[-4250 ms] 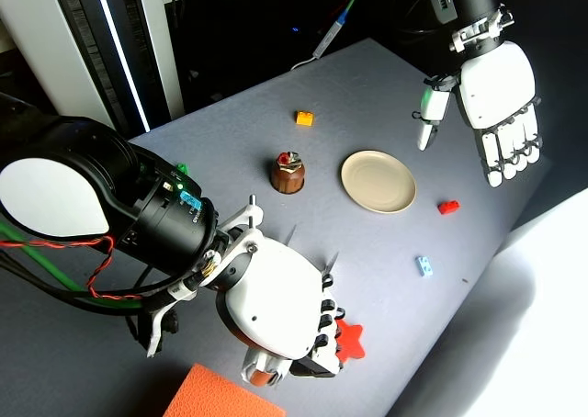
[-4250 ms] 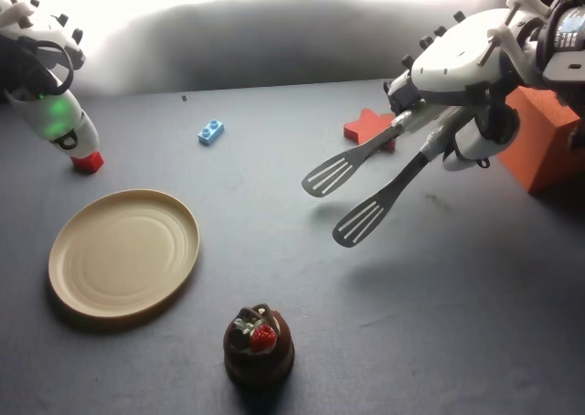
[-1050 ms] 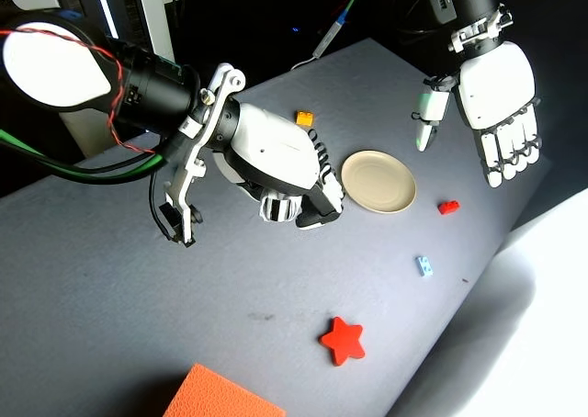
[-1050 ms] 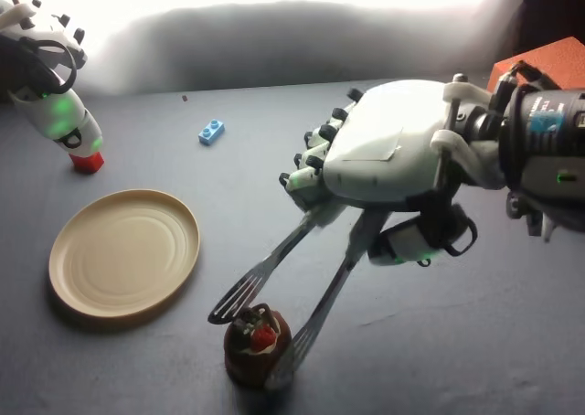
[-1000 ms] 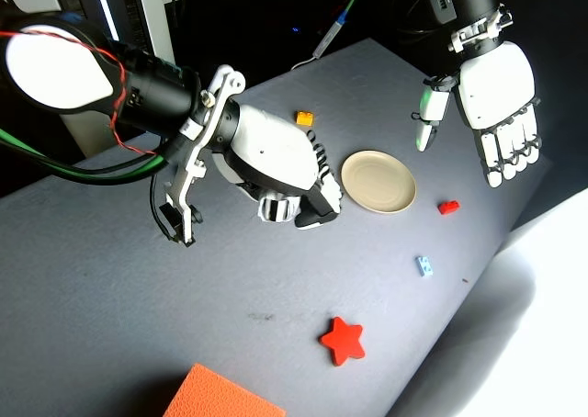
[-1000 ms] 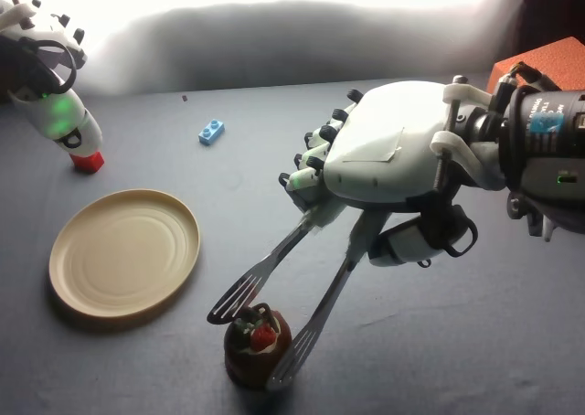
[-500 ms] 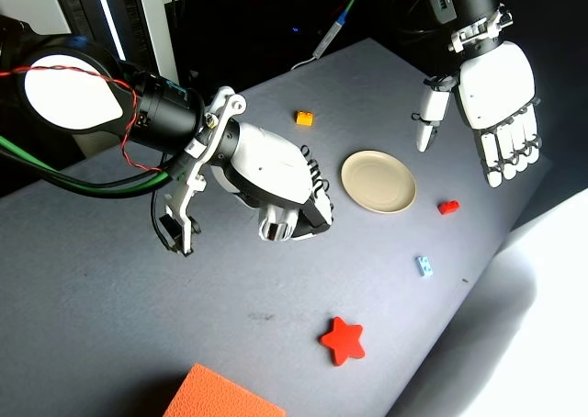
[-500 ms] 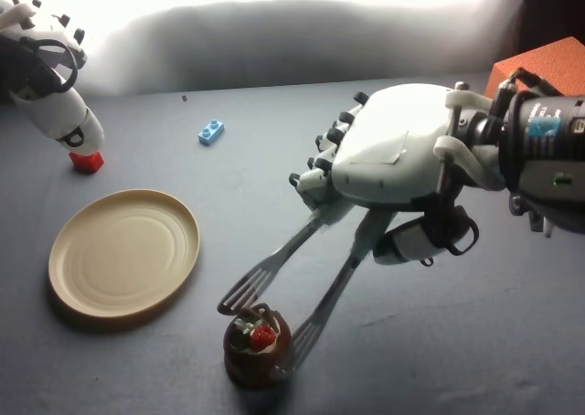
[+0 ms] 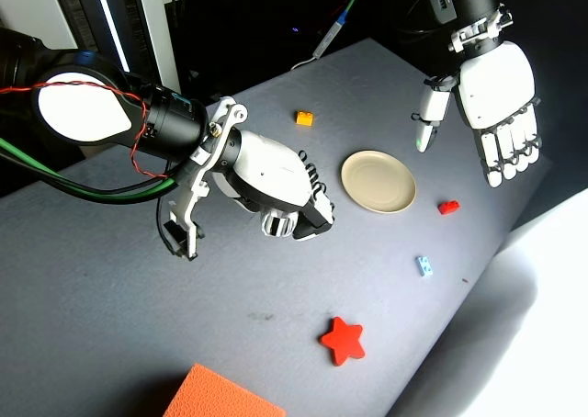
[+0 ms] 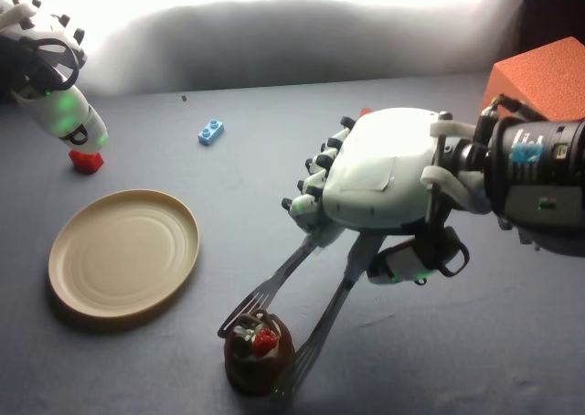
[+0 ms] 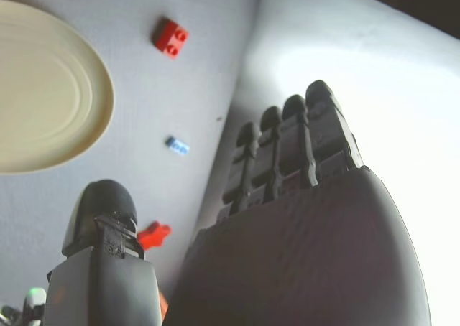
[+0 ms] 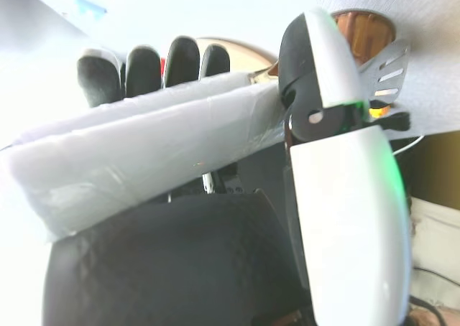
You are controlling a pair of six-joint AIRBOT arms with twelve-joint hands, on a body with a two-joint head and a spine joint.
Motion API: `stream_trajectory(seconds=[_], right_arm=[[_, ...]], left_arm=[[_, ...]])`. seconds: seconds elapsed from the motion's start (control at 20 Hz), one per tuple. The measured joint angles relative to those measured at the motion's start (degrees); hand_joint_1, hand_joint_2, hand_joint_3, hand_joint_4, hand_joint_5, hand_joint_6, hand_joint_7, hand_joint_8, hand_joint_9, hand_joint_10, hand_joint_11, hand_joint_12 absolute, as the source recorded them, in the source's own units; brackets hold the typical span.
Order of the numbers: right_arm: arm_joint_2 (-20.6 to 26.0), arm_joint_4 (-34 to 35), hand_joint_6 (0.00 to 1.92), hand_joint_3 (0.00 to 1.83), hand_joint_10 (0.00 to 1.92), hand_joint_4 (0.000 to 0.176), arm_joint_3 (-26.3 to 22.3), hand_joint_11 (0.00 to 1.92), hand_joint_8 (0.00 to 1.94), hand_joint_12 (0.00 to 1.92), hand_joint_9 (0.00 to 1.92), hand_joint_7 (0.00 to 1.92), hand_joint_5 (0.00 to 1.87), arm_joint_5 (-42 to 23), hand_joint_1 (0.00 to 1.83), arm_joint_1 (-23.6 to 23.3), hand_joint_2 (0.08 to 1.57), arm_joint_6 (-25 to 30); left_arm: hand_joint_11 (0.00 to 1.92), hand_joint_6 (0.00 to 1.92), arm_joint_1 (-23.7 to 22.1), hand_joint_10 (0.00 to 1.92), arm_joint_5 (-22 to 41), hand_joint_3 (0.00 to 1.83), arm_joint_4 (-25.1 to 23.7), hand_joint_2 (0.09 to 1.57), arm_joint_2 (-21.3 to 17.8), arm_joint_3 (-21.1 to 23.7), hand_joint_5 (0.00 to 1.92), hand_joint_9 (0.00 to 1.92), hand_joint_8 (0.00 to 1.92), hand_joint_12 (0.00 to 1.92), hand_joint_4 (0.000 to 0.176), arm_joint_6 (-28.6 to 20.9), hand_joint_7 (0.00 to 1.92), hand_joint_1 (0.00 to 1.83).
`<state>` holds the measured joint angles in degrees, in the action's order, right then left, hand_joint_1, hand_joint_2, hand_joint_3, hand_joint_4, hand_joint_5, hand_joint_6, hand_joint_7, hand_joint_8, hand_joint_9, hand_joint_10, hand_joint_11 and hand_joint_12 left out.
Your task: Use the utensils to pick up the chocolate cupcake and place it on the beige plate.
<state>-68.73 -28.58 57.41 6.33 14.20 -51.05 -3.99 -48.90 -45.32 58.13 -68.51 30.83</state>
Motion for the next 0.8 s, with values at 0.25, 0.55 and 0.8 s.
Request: stream_trajectory(seconds=[0.25,0.55,0.8], right_arm=[[-0.42,0.02,1.03,0.01,1.66,0.000,0.00,0.28,1.30,1.92,0.26,0.37,0.39,-0.24,0.91,0.00,1.23,-0.13],[-0.57,0.02,0.96,0.00,1.64,0.000,0.00,0.25,1.25,1.92,0.26,0.40,0.42,-0.46,0.90,0.37,1.23,-0.50],[-0.57,0.02,1.01,0.00,1.67,0.000,0.00,0.29,1.34,1.92,0.28,0.38,0.40,-0.48,0.93,0.37,1.23,-0.94]], left_arm=[[0.00,0.00,0.00,0.00,-0.07,0.00,0.00,1.15,0.00,0.00,0.00,0.00,0.00,0.00,0.000,0.02,0.00,0.24],[0.00,0.00,-0.07,0.00,-0.22,0.00,0.00,1.14,0.00,0.00,0.00,0.00,0.00,0.00,0.000,0.00,0.00,0.27],[0.00,0.00,-0.07,0.00,-0.26,0.00,0.00,1.14,0.00,0.02,0.00,0.00,0.00,0.00,0.000,0.00,0.00,0.26]])
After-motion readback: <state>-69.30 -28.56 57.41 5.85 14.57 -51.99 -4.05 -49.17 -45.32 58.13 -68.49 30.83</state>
